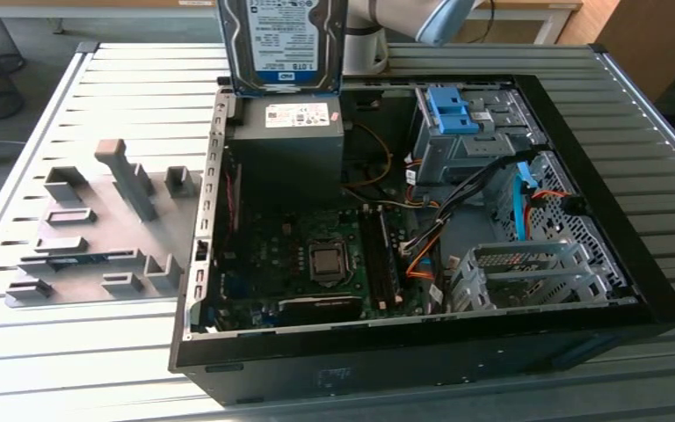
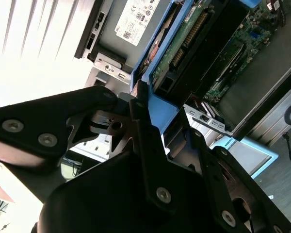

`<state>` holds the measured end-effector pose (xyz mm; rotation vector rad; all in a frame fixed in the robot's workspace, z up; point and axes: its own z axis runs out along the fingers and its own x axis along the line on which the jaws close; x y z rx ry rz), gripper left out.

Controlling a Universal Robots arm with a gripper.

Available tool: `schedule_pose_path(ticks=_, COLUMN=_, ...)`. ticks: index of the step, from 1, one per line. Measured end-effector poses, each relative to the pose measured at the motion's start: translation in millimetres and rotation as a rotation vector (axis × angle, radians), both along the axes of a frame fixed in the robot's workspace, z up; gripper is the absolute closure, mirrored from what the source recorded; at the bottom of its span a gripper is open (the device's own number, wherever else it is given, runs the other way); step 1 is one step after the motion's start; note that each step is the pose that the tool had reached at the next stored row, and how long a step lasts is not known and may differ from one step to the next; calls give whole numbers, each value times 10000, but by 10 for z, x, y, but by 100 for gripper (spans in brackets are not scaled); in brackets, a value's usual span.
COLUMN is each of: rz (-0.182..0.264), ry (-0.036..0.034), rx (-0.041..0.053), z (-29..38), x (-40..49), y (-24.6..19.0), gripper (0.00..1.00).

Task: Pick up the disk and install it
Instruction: 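Pick up the disk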

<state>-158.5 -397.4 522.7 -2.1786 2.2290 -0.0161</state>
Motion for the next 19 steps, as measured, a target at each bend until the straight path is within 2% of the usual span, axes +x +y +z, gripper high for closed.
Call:
schedule_pose_path(ticks=11, rz=0, ry=0, rx=-1, z=0, x=276, y=-35, gripper=64)
schedule_pose_path(ticks=19, rz=0, ry=0, rx=-1, z=0, x=373, y=-42, gripper=64)
